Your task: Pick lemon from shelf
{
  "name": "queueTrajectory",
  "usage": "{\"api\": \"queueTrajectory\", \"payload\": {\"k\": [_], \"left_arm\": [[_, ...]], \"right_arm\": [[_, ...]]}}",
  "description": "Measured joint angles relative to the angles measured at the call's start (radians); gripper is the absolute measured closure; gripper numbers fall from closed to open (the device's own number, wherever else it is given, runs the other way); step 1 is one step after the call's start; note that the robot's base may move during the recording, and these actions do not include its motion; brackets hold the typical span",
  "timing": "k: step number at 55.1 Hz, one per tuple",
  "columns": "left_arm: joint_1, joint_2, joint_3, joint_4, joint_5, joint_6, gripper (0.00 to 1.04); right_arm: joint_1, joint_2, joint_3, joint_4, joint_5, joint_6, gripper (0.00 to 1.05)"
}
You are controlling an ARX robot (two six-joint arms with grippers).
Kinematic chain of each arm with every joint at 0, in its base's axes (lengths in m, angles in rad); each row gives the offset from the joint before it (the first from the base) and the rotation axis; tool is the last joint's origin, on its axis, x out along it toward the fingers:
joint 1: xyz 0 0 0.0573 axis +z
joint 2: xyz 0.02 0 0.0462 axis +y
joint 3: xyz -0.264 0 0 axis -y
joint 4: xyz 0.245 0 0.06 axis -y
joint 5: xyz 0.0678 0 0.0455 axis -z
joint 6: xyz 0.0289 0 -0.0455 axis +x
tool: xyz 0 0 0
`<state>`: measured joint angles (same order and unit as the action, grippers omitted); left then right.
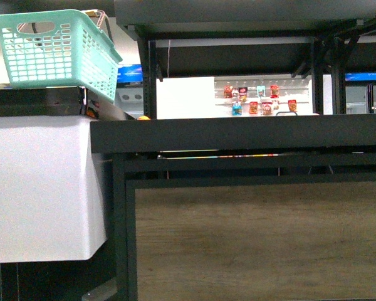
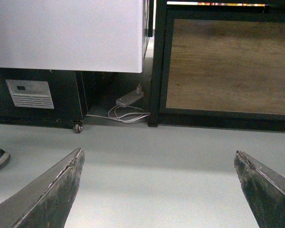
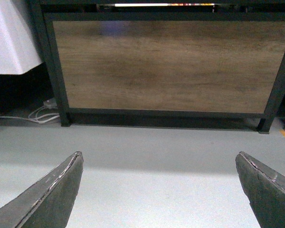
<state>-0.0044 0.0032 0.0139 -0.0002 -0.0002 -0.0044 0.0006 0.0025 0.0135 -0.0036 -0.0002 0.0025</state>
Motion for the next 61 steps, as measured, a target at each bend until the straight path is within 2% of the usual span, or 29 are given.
{"api": "queueTrajectory", "payload": {"k": [61], "left_arm": [[0.0,0.0,0.0,0.0,0.0,0.0,0.08]], "right_arm": [[0.0,0.0,0.0,0.0,0.0,0.0,0.08]]}}
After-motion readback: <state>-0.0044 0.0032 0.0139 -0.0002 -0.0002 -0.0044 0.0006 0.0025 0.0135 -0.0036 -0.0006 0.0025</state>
